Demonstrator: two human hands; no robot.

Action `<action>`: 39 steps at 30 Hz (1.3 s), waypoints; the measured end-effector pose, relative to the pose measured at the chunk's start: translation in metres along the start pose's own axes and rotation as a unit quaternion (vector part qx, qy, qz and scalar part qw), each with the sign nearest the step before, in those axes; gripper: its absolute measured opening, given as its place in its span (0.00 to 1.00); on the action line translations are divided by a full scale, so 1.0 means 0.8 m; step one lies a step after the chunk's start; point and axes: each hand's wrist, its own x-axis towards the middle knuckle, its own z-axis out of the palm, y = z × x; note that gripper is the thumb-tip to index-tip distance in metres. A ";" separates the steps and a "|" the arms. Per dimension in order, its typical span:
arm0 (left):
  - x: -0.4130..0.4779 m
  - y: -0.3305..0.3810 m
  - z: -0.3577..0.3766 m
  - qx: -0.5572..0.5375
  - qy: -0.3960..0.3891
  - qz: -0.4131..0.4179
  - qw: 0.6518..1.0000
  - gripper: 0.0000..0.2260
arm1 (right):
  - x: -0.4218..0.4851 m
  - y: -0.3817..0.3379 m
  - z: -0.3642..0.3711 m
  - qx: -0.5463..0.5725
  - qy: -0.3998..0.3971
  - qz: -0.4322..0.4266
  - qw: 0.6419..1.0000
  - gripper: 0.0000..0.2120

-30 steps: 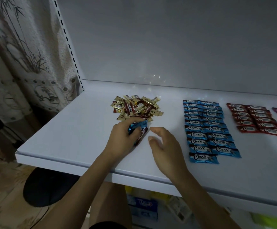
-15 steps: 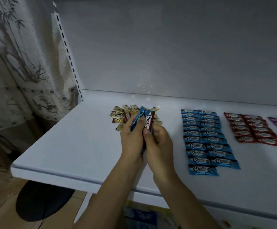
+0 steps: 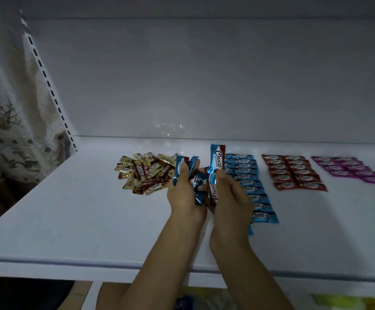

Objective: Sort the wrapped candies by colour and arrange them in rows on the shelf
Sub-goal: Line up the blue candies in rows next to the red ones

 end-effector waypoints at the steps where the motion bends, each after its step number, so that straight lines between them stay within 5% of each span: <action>1: -0.001 -0.003 -0.001 -0.005 0.001 -0.014 1.000 0.17 | -0.002 -0.001 -0.002 0.003 -0.004 0.001 1.000 0.13; 9: -0.018 -0.017 -0.005 0.050 -0.031 -0.038 0.998 0.15 | 0.006 -0.014 -0.032 -0.043 -0.046 -0.005 0.998 0.07; 15: -0.044 -0.025 -0.002 0.188 -0.087 0.063 0.976 0.09 | 0.021 -0.019 -0.036 -0.074 -0.015 -0.056 0.996 0.04; 21: -0.052 -0.044 -0.002 0.263 -0.108 0.166 0.944 0.10 | 0.033 -0.005 -0.013 -0.048 0.013 0.010 0.999 0.04; 27: -0.044 -0.034 -0.007 0.264 -0.122 0.173 0.941 0.08 | 0.032 -0.005 -0.012 0.044 -0.008 0.104 0.994 0.04; 36: -0.041 -0.023 -0.015 0.238 -0.111 0.163 0.951 0.04 | 0.036 -0.030 -0.033 0.022 -0.014 0.099 0.995 0.04; 39: -0.039 -0.016 -0.023 0.242 -0.091 0.173 0.951 0.03 | 0.047 -0.053 -0.068 -0.034 -0.077 0.081 0.993 0.06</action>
